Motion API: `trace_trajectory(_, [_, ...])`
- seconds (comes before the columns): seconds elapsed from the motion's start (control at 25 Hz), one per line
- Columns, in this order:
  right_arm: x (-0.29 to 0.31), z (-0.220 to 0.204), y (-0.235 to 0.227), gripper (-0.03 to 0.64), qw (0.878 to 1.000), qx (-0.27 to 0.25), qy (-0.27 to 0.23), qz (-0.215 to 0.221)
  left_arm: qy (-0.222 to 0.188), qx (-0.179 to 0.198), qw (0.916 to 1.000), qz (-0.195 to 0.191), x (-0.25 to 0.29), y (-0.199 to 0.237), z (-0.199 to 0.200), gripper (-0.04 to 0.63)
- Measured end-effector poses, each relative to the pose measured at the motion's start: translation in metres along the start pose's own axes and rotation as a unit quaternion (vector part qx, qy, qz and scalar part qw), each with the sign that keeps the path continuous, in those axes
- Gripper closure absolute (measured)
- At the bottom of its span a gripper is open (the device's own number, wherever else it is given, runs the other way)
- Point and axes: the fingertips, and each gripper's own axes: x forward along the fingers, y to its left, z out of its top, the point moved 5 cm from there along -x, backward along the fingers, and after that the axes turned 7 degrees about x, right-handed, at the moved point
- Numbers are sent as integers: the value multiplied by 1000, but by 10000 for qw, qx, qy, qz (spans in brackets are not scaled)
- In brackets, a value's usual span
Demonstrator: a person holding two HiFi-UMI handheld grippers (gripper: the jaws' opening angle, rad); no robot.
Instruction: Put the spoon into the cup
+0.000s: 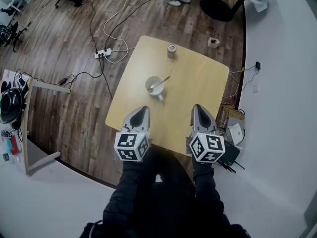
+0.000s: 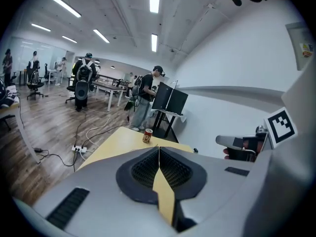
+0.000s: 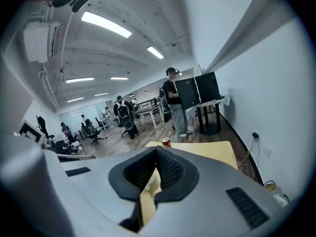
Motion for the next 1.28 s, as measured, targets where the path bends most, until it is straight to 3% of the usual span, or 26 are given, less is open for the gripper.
trace_trajectory(0.28, [-107,26,11,595,9990,-412,-162,84,-341,389,9983,-267,-59,-87,21,561])
trace_trajectory(0.6, [-170,75,46,595,9934,-745,-718,490,-849,839,9920,-417,-103,-149,64,561])
trace_trajectory(1.0, [-197,97,72,595,9853,-1073,-1159,654,-1269,1238,9825,-566,-127,-174,93,561])
trace_trajectory(1.28, [-202,104,81,597,9817,-1213,-1285,711,-1334,1287,9810,-572,-131,-171,97,561])
